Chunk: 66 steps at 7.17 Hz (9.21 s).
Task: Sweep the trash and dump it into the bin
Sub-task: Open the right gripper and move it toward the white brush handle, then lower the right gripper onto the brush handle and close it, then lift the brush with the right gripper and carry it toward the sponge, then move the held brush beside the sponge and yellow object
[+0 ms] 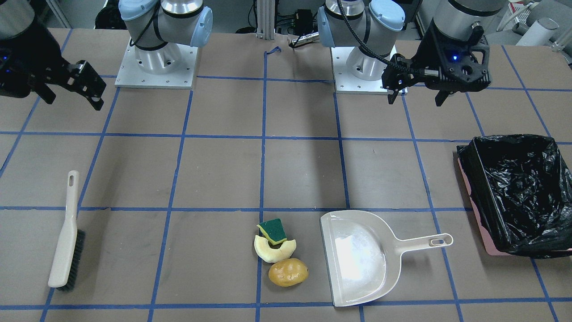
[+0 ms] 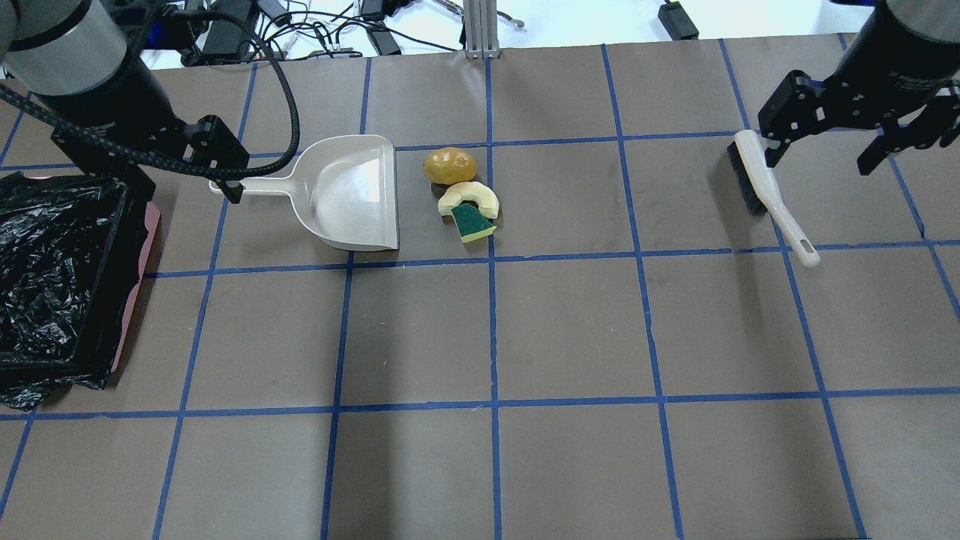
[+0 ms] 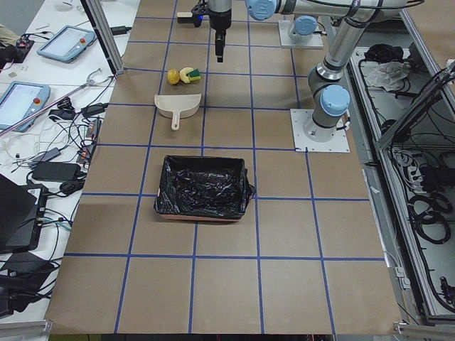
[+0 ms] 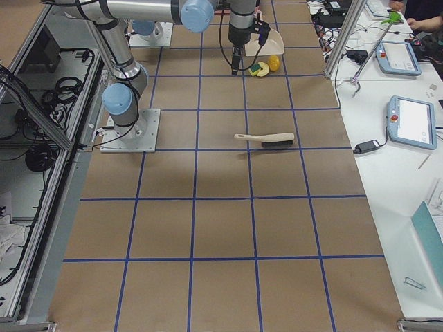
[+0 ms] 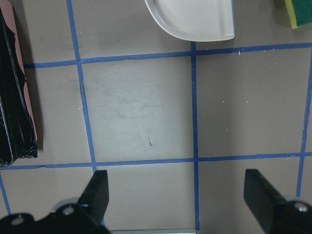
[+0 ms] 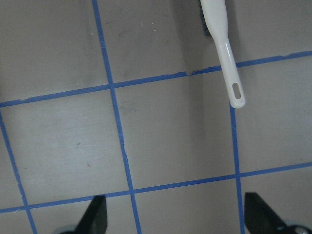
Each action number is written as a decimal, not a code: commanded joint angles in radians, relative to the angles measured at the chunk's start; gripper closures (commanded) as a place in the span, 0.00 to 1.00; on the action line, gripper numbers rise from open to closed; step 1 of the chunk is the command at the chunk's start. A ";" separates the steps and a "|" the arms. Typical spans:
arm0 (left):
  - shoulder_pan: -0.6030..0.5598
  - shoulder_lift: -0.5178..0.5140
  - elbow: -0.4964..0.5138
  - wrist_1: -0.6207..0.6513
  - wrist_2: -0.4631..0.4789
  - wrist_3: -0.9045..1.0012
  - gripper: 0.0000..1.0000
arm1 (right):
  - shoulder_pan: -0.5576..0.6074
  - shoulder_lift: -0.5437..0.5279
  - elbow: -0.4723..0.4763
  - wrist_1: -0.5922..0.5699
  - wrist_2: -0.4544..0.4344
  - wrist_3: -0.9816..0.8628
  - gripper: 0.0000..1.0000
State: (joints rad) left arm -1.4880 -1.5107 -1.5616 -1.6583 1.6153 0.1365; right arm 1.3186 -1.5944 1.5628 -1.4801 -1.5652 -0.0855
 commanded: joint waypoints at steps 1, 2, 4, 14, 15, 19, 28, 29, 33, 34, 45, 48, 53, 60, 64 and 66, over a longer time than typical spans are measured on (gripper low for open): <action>0.000 0.001 0.000 0.000 0.000 0.000 0.00 | -0.084 0.060 0.006 -0.003 0.001 -0.066 0.00; 0.002 0.003 0.002 0.002 0.002 0.005 0.00 | -0.085 0.088 0.006 -0.023 -0.027 -0.116 0.00; 0.000 0.000 0.002 0.003 0.000 0.000 0.00 | -0.085 0.155 0.006 -0.106 -0.125 -0.122 0.00; 0.000 0.001 -0.005 0.000 0.000 0.002 0.00 | -0.151 0.408 0.143 -0.350 -0.124 -0.189 0.00; 0.000 -0.003 -0.005 0.002 0.000 0.000 0.00 | -0.151 0.419 0.143 -0.354 -0.125 -0.201 0.00; 0.000 0.000 -0.006 0.000 0.000 0.000 0.00 | -0.142 0.426 0.157 -0.355 -0.122 -0.287 0.00; 0.000 -0.002 -0.006 0.000 0.000 0.002 0.00 | -0.142 0.426 0.149 -0.356 -0.122 -0.273 1.00; 0.000 0.000 -0.006 0.000 0.000 0.002 0.00 | -0.142 0.424 0.148 -0.350 -0.119 -0.272 1.00; 0.000 0.001 -0.006 -0.002 0.000 0.002 0.00 | -0.125 0.396 0.120 -0.338 -0.110 -0.289 1.00; 0.000 0.001 -0.008 -0.003 0.002 0.002 0.00 | -0.105 0.381 0.120 -0.321 -0.107 -0.289 1.00; 0.002 -0.002 -0.008 0.002 0.000 0.002 0.00 | 0.027 0.328 0.097 -0.316 -0.095 -0.287 1.00; 0.002 0.003 -0.009 0.000 0.000 0.003 0.00 | 0.033 0.275 0.100 -0.270 -0.087 -0.283 1.00; 0.005 0.020 -0.006 0.002 -0.003 0.011 0.00 | 0.117 0.297 0.105 -0.264 -0.009 -0.105 1.00; 0.000 0.038 -0.005 0.003 -0.018 0.000 0.00 | 0.212 0.310 0.106 -0.249 0.044 0.061 1.00; -0.002 0.044 0.000 0.000 -0.015 0.000 0.00 | 0.232 0.327 0.106 -0.246 0.117 0.107 1.00; -0.002 0.047 0.000 -0.003 -0.017 0.000 0.00 | 0.279 0.335 0.106 -0.249 0.117 0.172 1.00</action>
State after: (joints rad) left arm -1.4895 -1.4657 -1.5617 -1.6589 1.5995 0.1365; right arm 1.5685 -1.2629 1.6690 -1.7269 -1.4513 0.0461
